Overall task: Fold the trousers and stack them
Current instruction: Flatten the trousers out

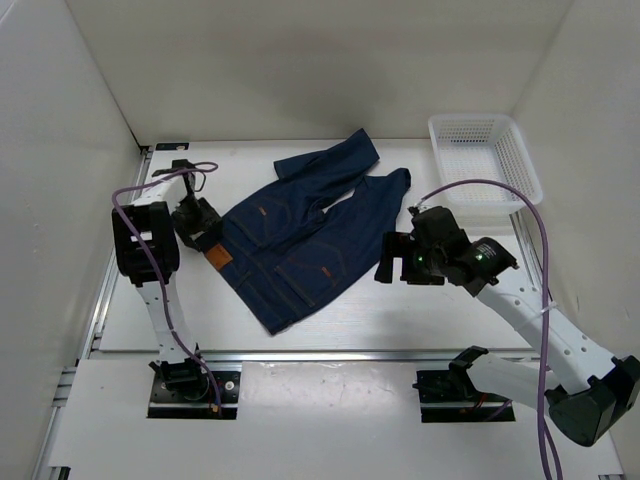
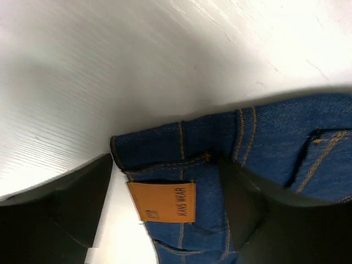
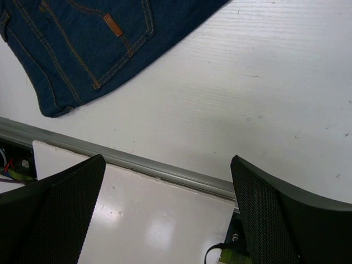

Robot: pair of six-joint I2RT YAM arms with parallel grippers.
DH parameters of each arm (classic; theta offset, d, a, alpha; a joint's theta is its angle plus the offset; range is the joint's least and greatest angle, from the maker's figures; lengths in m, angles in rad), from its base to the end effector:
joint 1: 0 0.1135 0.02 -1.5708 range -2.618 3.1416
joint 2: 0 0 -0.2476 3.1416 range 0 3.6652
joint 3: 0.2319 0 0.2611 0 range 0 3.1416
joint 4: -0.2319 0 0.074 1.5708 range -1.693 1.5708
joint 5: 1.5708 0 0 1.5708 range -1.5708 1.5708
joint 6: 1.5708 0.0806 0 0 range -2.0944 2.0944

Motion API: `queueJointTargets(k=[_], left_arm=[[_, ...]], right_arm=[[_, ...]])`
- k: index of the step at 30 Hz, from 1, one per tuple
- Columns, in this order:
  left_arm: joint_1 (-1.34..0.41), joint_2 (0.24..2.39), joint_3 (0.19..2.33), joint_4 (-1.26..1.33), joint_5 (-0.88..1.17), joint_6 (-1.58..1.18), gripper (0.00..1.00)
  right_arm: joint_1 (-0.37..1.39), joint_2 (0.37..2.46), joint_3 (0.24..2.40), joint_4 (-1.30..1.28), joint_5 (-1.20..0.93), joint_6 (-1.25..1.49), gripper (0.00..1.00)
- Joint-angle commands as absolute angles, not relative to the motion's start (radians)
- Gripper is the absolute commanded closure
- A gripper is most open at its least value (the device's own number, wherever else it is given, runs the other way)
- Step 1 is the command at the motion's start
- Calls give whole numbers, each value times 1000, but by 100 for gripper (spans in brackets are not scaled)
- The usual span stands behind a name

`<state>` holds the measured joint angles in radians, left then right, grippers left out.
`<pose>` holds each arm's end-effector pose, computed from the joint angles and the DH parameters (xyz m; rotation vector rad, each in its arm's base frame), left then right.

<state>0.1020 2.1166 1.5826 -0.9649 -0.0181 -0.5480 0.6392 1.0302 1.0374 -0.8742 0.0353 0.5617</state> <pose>0.4066 0.0431 0.0933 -0.9804 2.9066 0.0027 0.1993 0.1446 0.2698 -0.0806 2.4980 0.4821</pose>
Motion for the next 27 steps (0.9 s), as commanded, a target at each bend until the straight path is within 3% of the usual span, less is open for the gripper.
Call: queueJointTargets(k=[1,2,3,11,16,19,23,26,27], left_arm=[[95,2108,1563,-933,31,-535,24],[95,2108,1563,-933,31,-526,43],[95,2108,1598,-933,31,-516,89],[150,1817,1840,-1064,-57,-485,89],[-15,1694,1971,-1167,35,-425,89],[-246,1609,1902,-1155,57,-469,89],[-738,1633,1864,-1039,133,-657,89],[-918,1822,2092,-1015,222,-658,89],[-952,1871,2269,-1052,222,-646,81]], right_arm=[[643,1026,1094,-888,84,563,1],[643,1035,1106,-888,97,554,1],[643,1046,1117,-888,97,554,1],[643,1066,1192,-899,144,534,1],[621,1045,1230,-899,227,543,1],[583,991,1265,-910,331,589,1],[539,901,1289,-919,443,626,1],[528,848,1298,-963,578,655,1],[528,826,1298,-972,600,667,1]])
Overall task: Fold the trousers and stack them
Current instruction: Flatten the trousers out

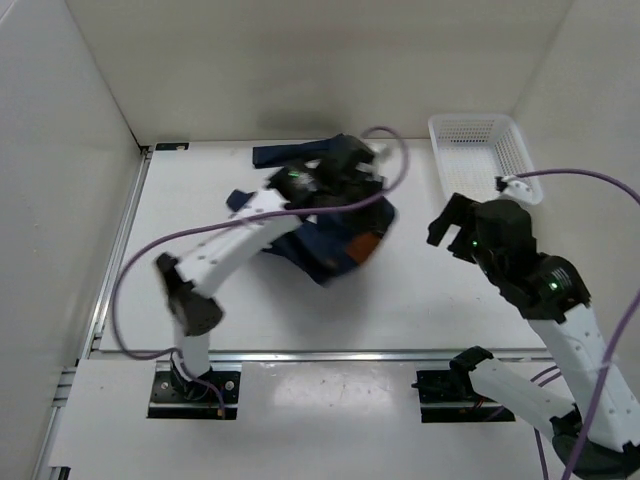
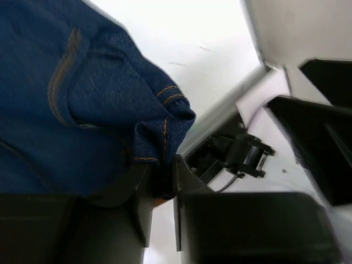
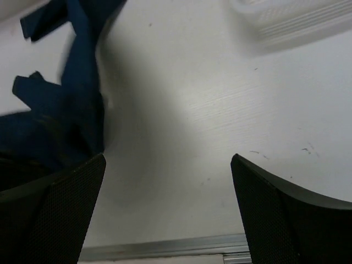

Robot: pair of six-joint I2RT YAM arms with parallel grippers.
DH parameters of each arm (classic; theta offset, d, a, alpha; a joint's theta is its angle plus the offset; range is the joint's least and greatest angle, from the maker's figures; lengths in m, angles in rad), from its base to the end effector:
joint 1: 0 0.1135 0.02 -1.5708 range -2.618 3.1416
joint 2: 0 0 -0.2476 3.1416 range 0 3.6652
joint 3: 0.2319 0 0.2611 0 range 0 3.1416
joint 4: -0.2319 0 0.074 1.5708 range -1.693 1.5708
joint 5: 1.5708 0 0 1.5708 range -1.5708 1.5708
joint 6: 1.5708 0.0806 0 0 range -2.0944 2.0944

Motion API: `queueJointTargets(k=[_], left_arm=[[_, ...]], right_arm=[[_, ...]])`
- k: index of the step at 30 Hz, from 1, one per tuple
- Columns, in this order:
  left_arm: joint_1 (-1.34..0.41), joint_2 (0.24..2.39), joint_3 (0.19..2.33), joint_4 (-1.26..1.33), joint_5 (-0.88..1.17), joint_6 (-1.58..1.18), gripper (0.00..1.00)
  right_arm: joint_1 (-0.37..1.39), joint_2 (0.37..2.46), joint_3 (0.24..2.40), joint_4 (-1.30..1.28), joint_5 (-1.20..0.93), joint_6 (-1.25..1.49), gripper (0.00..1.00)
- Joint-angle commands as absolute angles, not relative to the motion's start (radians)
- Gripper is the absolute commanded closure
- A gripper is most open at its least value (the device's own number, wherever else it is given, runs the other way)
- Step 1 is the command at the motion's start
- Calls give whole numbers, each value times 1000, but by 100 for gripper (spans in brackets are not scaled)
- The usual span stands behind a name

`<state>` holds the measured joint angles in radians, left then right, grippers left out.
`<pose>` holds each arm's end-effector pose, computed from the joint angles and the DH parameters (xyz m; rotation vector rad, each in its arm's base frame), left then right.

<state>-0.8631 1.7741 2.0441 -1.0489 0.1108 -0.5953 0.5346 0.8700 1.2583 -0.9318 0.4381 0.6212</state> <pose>0.2588 -0.3162 0.3734 0.3919 2.4740 -0.8010 0.1883 0.0718 0.3785 0.3462 2.0383 0.2497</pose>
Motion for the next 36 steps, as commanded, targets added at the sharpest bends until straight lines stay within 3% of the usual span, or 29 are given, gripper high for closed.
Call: queueJointTargets(k=[1,2,3,4,6,7,9,10,12,13,14,16,17,18,19,20,21,24,25,28,30,34,36], left_arm=[[-953,1943,2349,-1172,213,-635,69],[-937,1956,2405,-1210,189,-635,56],[-896,1956,2430,-1225,172,-623,25],[-869,1933,2395,-1226,172,-623,14],[-777,1826,2248,-1149,198,-609,11],[-747,1786,2197,-1126,198,-609,17],[-669,1680,2064,-1077,172,-609,50],[-643,1654,2025,-1077,155,-609,85],[-568,1609,1955,-1077,130,-609,90],[-546,1609,1887,-1077,120,-609,90],[-528,1597,1850,-1077,120,-609,90],[-479,1597,1746,-1066,120,-609,78],[-468,1608,1712,-1054,120,-609,71],[-468,1621,1675,-1036,132,-595,45],[-456,1621,1605,-1023,132,-595,29],[-456,1637,1570,-993,153,-595,14],[-456,1652,1537,-976,164,-583,3],[-445,1704,1436,-915,190,-572,0],[-445,1722,1424,-904,190,-572,0],[-436,1814,1437,-893,163,-552,1],[-436,1865,1502,-893,140,-541,9],[-400,1995,1635,-893,118,-561,7],[-376,2055,1728,-911,135,-571,6]], right_arm=[[528,815,1298,-992,616,667,1],[528,804,1298,-992,617,667,1],[528,793,1286,-1002,617,667,1],[528,781,1285,-1002,606,667,1],[528,781,1244,-1026,565,667,1],[528,781,1230,-1035,548,678,1],[528,781,1186,-1035,505,678,1],[528,781,1171,-1035,483,689,3],[528,791,1120,-1023,382,674,21],[528,792,1105,-1013,347,673,36],[528,801,1088,-1012,309,664,59],[528,811,1030,-1002,193,664,74],[528,811,1005,-977,140,664,76],[537,801,979,-968,97,673,74],[537,801,950,-953,56,673,66],[551,801,896,-931,-42,663,42],[567,816,879,-917,-58,663,28],[800,893,858,-907,-26,710,8],[861,938,857,-907,51,763,6],[1050,1056,870,-907,135,843,5],[1103,1115,870,-907,176,906,9],[1103,1190,870,-907,262,943,16],[1103,1241,883,-907,262,928,5]])
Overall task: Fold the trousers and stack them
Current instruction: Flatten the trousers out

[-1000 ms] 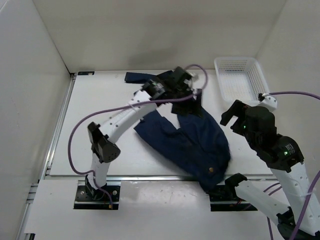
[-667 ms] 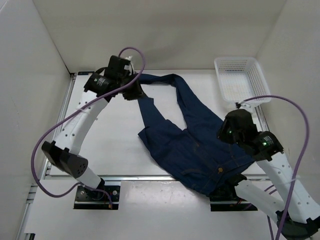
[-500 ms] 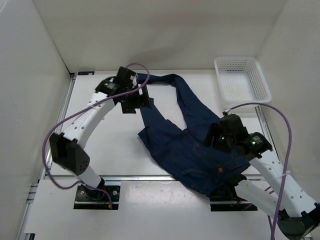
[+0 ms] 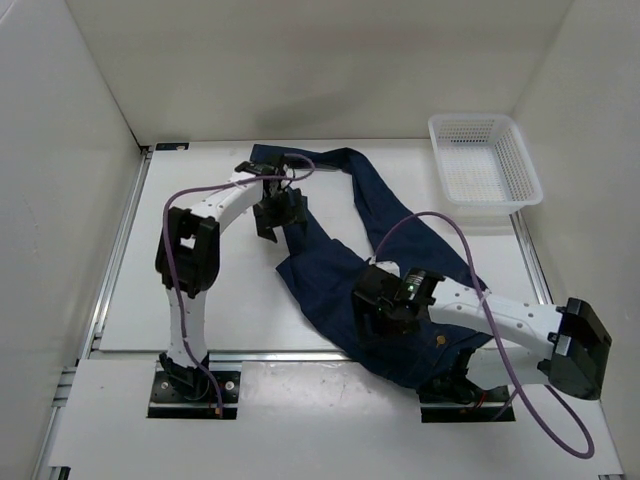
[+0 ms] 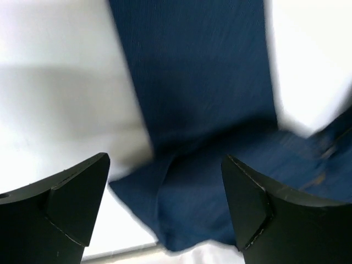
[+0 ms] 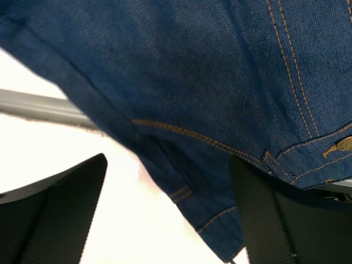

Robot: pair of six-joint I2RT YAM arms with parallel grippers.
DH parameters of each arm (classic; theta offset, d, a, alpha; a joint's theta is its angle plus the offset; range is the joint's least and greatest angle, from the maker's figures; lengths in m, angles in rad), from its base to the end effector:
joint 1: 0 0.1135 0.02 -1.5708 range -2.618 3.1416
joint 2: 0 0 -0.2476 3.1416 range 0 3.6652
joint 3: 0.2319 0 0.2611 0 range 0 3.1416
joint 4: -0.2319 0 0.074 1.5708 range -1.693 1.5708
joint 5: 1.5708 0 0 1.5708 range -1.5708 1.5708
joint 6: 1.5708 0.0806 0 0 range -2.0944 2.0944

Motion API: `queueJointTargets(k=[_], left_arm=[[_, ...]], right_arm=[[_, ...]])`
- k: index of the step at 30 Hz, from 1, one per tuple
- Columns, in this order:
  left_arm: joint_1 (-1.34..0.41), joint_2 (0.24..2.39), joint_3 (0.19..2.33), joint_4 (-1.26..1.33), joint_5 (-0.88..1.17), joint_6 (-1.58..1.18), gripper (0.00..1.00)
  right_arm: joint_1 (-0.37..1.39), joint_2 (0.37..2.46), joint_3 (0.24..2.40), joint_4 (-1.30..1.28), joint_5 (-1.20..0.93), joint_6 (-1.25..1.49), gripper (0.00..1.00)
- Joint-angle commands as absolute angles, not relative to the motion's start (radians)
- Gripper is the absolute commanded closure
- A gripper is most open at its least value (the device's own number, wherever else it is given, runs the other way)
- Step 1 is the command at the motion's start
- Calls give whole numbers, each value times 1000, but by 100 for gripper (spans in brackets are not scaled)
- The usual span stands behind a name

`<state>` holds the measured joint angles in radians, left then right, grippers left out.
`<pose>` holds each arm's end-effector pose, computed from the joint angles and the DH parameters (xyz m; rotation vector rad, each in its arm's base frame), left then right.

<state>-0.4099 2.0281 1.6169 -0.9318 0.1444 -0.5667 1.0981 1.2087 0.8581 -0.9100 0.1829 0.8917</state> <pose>0.3815 -0.1784 0.1393 -0.2093 2.9806 -0.3512 0.1216 0.2055 0.1682 -0.2495 2.8010 0.2283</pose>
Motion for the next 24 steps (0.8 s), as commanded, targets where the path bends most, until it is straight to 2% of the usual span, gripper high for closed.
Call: queueJointTargets(k=[1,4,5,7,9,10,11,12,13,14,16,17,18,24], left_arm=[[-376,2119,1762,-925,135,-571,6],[-376,2210,1900,-989,135,-571,6],[-376,2258,1928,-1000,144,-571,9],[-376,2292,1985,-1011,155,-571,20],[-367,2313,2009,-1020,173,-571,38],[-356,2322,2022,-1020,173,-571,68],[-356,2322,2022,-1020,185,-571,84],[-335,2322,2035,-1041,186,-571,90],[-324,2322,2046,-1042,186,-571,90],[-313,2295,2046,-1052,186,-571,90],[-264,2255,2046,-1061,152,-571,90],[-244,2206,2046,-1062,152,-571,90],[-223,2180,2046,-1072,140,-571,90],[-48,1981,2046,-1104,129,-546,90]], right_arm=[[1103,1264,894,-878,244,928,3],[1161,1353,894,-853,233,928,1],[1172,1376,894,-842,233,937,1],[1172,1434,894,-824,244,937,1],[1161,1483,882,-804,258,928,3],[1161,1499,882,-793,276,928,6],[1152,1512,882,-793,287,928,15],[1152,1534,882,-784,296,928,21],[1140,1534,882,-775,296,917,28],[1125,1548,862,-753,296,917,46],[1079,1557,839,-744,296,907,68],[1059,1557,828,-744,311,907,91],[1037,1540,818,-733,311,897,100],[798,1420,871,-724,350,691,100]])
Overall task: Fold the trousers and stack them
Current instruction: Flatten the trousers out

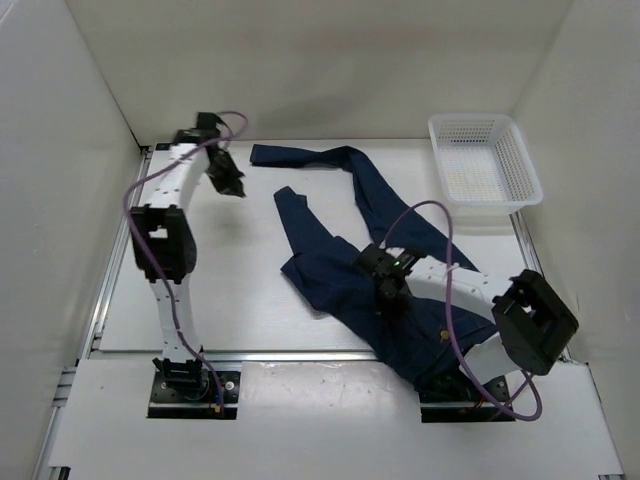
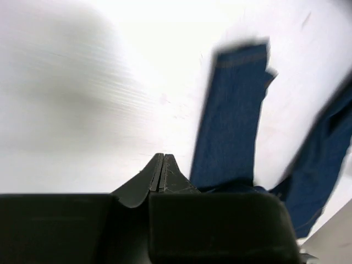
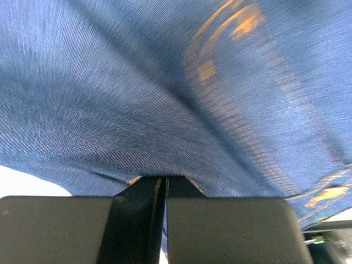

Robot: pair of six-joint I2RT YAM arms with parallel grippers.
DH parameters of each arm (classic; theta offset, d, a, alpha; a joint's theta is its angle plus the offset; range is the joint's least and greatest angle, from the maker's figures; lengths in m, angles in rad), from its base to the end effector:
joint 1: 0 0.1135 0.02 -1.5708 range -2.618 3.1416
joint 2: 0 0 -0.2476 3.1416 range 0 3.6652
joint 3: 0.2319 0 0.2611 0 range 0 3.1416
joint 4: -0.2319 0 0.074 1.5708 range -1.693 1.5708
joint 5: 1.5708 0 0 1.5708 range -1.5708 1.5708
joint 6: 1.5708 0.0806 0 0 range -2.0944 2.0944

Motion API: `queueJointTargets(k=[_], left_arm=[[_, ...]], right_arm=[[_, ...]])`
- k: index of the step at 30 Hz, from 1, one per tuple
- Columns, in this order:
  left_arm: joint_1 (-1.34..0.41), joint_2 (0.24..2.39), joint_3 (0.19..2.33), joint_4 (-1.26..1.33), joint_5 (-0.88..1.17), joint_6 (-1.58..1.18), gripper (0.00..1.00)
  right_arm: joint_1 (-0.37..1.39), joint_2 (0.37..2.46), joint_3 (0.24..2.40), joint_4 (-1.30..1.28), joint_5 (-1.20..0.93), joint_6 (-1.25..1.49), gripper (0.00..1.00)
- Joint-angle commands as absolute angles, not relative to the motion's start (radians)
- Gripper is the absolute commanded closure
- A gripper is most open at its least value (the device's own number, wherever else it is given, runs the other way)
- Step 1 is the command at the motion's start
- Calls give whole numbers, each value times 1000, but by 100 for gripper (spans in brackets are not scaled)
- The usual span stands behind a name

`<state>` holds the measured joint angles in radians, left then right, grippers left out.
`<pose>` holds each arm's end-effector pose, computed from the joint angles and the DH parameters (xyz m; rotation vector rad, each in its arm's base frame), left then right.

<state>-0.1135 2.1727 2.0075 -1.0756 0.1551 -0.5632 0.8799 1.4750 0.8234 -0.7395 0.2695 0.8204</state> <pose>0.4661 -0.0657 0.1896 -0.6013 2.7952 -0.3676 0.1834 0.1881 0.1043 -0.0495 2.8207 -0.0614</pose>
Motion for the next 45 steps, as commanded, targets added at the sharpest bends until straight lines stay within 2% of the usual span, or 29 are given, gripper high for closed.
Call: queueJointTargets(k=[1,6,10,11,12,13,14,15,17,21,22,23,28,31,32,34,37,45], left_arm=[[-31,1962,2046,-1104,129,-535,90],[-43,1913,1984,-1104,114,-502,90],[-103,1927,1933,-1092,130,-492,90],[-141,1940,1933,-1092,130,-492,90],[-164,1956,1953,-1092,130,-492,88],[-185,1995,1966,-1092,130,-492,68],[-208,2018,1982,-1101,130,-502,53],[-254,2043,2017,-1101,130,-502,34],[-297,2117,2046,-1118,106,-512,3],[-367,2224,2112,-1134,78,-552,0],[-376,2244,2112,-1134,78,-552,0],[-376,2284,2124,-1134,78,-563,0],[-376,2359,2154,-1121,78,-574,18],[-376,2393,2196,-1121,58,-574,43],[-376,2405,2216,-1121,49,-574,64],[-364,2445,2294,-1166,26,-574,88],[-315,2432,2313,-1201,-8,-563,90],[-147,2044,2045,-1141,-87,-541,90]], right_arm=[[734,1420,896,-724,350,657,100],[637,1420,1011,-756,386,538,100],[502,1369,933,-767,388,523,100],[471,1356,933,-767,367,523,93],[451,1344,933,-767,318,523,76],[451,1315,942,-781,299,523,25],[460,1301,978,-791,281,532,12],[481,1272,1000,-804,267,560,0],[521,1244,1035,-842,249,593,0],[540,1137,1020,-879,195,663,2],[540,1115,1002,-879,169,663,6],[540,1094,983,-879,149,678,6],[540,947,885,-902,80,736,6],[540,897,851,-925,61,747,6],[540,887,851,-934,61,747,6],[540,887,851,-943,61,747,6],[540,887,865,-953,71,747,5],[540,908,864,-962,48,736,5]])
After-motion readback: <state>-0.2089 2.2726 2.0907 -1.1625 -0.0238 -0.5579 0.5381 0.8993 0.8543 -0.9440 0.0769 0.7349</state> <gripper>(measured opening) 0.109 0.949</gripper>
